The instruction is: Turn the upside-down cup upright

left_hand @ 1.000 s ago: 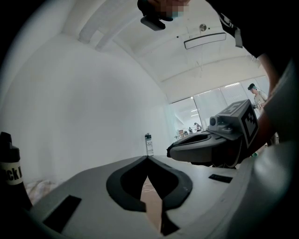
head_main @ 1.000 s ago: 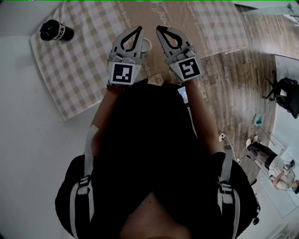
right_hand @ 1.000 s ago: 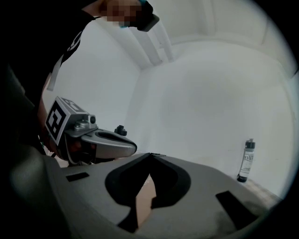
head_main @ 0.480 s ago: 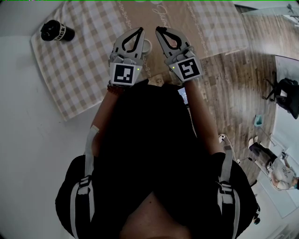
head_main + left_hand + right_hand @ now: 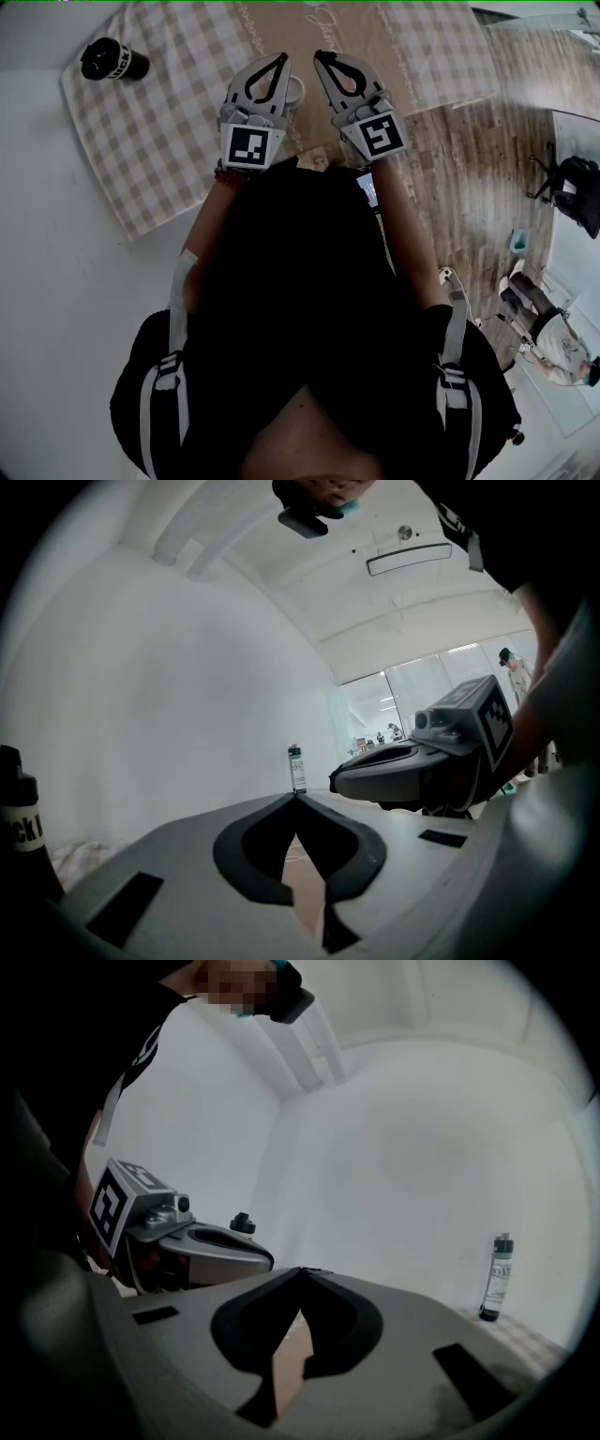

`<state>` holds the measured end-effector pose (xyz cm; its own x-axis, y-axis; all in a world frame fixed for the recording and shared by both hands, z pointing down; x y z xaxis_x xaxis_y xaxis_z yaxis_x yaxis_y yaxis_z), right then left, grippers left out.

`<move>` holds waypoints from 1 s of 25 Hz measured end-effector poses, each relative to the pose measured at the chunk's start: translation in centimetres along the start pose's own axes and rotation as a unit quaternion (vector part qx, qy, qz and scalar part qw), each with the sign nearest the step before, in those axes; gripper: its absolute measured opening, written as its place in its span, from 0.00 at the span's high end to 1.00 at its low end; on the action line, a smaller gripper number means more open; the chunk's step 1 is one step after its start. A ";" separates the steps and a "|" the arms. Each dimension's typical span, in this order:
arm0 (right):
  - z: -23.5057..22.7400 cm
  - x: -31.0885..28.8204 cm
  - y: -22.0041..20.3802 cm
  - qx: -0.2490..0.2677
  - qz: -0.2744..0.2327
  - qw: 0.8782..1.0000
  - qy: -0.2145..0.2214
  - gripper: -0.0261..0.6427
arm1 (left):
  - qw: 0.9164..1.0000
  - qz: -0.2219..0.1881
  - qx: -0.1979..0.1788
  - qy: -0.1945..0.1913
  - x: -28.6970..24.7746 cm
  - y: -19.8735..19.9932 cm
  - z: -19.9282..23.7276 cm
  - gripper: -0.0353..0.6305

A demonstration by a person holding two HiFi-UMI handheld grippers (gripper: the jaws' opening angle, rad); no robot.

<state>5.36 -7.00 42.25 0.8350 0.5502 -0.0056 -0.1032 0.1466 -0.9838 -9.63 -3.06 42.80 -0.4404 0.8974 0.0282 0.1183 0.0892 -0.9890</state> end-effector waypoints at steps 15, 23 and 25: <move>-0.2 0.5 -0.6 -0.006 0.012 1.000 0.000 0.96 | 1.000 0.008 -0.004 -0.011 -0.2 -0.4 -0.6 0.96; -0.1 0.6 -0.9 -0.007 0.020 1.000 0.004 0.96 | 1.000 0.011 -0.001 -0.012 -0.3 -0.6 -0.6 0.96; -0.1 0.6 -1.0 -0.006 0.021 1.000 0.004 0.96 | 1.000 0.012 -0.002 -0.013 -0.3 -0.7 -0.7 0.96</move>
<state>6.02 -6.94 43.20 0.8340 0.5497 -0.0473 -0.1312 0.1143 -0.9847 -9.00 -3.11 43.55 -0.4606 0.8876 0.0009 0.1328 0.0699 -0.9887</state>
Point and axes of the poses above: the fingertips, and each gripper's own axes: x backward along the fingers, z to its left, y out of its top, the point moved 9 cm from there along x, backward along the fingers, and after that the axes turned 4 degrees about -z, right-handed, at the moved point
